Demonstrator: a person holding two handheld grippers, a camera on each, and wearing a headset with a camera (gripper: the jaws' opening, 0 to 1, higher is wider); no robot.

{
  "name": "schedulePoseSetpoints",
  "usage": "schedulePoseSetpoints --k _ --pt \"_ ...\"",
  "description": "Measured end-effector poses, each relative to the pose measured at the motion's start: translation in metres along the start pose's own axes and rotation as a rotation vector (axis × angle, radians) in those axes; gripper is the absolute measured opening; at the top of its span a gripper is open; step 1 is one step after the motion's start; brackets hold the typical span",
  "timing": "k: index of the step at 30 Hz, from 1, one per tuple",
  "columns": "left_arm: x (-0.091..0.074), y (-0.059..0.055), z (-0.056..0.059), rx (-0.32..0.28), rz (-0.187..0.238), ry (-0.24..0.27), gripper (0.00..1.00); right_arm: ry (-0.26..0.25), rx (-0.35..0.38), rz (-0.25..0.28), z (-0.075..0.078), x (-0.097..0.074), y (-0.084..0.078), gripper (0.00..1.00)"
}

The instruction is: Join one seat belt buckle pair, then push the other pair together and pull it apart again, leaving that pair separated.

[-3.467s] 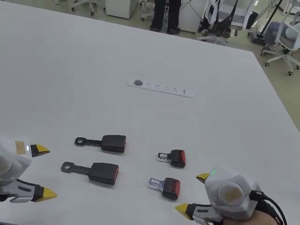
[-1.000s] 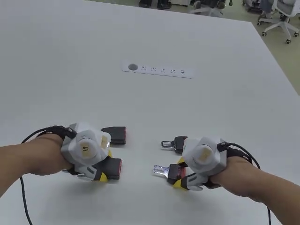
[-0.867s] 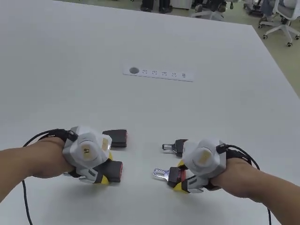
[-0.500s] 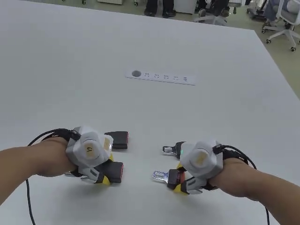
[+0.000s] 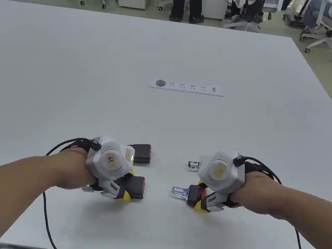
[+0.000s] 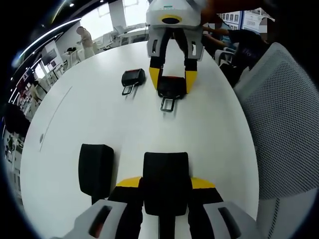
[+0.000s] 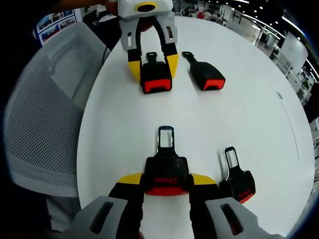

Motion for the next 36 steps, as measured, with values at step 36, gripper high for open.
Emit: schedulePoseSetpoints --k 36 --pt "0.0 0.003 0.001 0.003 -0.015 -0.033 0.35 0.027 -0.065 0.074 -0.006 0.032 0.066 0.32"
Point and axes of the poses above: the centre of the closed fingertips' face, and the gripper's own axes: x roughly forward along the fingers, z roughly to its right, y roughly out of its top, the point moved 3 cm from there along -x, roughly backward along the fingers, and after that the axes turned 1 degree about x, right-handed, at the moved point
